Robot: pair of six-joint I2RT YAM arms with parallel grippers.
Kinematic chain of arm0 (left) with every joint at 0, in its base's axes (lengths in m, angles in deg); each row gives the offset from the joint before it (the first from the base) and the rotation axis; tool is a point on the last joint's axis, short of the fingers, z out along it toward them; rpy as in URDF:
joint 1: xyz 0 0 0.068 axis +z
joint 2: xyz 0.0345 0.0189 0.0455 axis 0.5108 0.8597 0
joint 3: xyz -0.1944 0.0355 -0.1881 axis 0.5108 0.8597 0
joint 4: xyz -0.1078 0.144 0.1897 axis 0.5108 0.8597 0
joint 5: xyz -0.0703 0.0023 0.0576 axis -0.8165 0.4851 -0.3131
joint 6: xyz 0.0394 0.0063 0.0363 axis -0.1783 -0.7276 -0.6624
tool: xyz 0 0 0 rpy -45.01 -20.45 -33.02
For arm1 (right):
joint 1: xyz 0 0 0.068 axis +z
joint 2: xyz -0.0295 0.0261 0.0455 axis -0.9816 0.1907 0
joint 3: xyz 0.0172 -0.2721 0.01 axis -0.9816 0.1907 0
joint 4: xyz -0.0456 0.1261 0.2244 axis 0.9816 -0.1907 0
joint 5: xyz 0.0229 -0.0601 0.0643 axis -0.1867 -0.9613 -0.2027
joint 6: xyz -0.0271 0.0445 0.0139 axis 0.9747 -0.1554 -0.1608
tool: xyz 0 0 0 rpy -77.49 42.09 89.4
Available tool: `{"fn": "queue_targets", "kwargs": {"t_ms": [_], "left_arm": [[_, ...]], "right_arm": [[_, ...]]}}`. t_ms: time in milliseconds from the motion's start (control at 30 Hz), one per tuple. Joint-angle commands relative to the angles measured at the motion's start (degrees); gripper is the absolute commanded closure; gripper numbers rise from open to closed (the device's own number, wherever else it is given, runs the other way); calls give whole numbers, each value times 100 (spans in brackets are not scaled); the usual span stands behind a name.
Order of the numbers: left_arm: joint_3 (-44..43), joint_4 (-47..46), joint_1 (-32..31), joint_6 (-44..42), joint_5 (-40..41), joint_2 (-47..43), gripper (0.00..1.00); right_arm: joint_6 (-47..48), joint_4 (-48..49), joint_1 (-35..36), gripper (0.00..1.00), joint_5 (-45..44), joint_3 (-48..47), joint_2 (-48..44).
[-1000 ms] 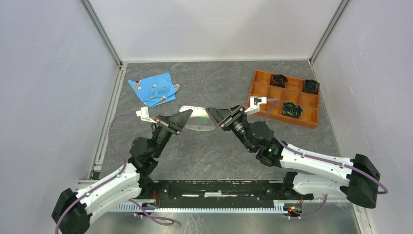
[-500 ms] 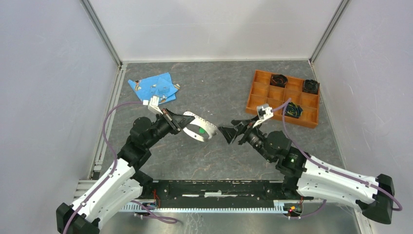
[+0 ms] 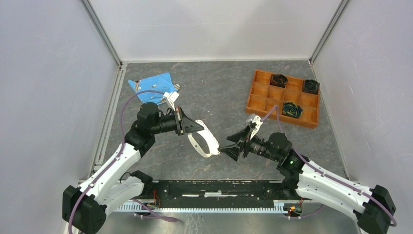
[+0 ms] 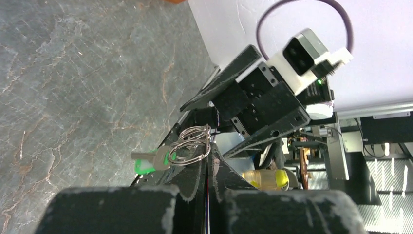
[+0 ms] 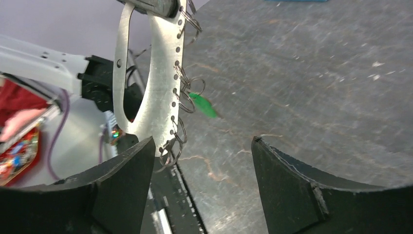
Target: Remove the keys from the keyring
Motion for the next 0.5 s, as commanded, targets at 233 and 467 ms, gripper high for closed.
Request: {"fn": "queue_targets", "kwargs": {"t_ms": [233,467], "left_arm": [[-193,-383,34,-284,-655,453,98],[-117,-646,34,-165,-666,625,98]], "right_arm": [[-1977,2174,-684,34,2200,706,404],[-2655,2624,-688,41,2170,927,722]]}}
